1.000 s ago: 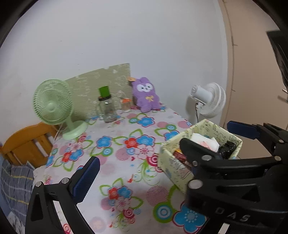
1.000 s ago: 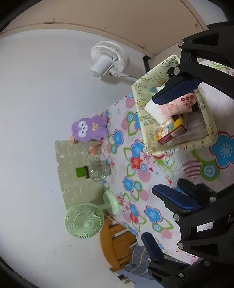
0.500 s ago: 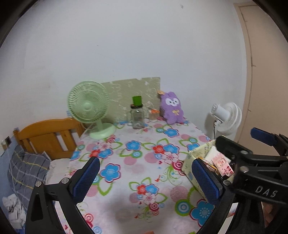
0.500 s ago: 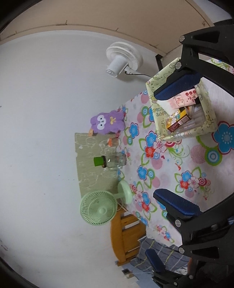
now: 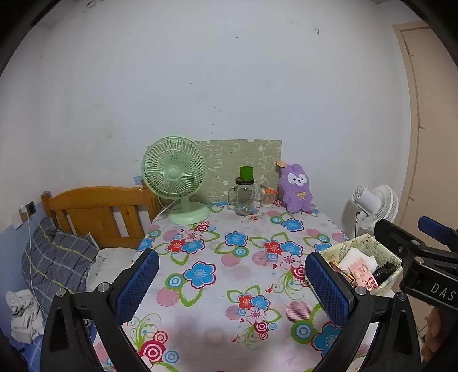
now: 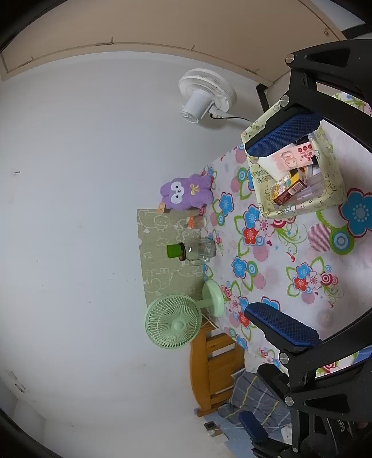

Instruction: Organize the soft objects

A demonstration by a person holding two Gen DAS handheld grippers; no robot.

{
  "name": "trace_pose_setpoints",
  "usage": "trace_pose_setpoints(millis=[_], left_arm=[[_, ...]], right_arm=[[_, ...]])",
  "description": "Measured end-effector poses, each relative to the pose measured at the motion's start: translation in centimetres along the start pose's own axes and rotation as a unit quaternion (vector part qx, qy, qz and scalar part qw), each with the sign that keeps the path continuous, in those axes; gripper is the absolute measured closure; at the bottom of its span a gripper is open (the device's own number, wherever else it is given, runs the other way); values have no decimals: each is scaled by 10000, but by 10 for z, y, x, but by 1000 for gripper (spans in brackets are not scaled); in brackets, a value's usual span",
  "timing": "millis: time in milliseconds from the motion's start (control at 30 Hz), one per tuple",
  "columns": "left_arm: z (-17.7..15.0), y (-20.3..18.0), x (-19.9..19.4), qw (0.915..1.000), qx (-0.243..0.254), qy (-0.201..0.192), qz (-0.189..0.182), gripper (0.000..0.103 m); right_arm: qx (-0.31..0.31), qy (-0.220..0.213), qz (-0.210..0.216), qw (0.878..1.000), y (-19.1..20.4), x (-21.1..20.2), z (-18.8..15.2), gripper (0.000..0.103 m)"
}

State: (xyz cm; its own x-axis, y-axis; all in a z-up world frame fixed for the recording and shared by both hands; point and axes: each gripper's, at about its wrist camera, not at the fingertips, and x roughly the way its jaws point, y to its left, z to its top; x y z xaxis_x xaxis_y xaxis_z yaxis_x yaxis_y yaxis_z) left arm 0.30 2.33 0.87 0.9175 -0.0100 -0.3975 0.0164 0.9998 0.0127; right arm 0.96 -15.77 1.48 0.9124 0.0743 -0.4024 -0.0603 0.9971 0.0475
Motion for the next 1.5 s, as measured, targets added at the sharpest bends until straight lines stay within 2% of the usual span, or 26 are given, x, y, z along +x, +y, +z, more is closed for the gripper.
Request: trace_pose_setpoints(millis=[133,633,1500], left_arm=[[0,3,-3,9999,-110,9,1,0],[-4,-13,8,9997,-4,202,-163,0],[-3,-16,11,9997,11,189,-138,0]], right_arm=[[-107,42,-24,9999,3,0,-3,0],[-56,93,-354,9993,-9,5,-11,0],[-15,106,-353,9993,-13,9,-11,0]])
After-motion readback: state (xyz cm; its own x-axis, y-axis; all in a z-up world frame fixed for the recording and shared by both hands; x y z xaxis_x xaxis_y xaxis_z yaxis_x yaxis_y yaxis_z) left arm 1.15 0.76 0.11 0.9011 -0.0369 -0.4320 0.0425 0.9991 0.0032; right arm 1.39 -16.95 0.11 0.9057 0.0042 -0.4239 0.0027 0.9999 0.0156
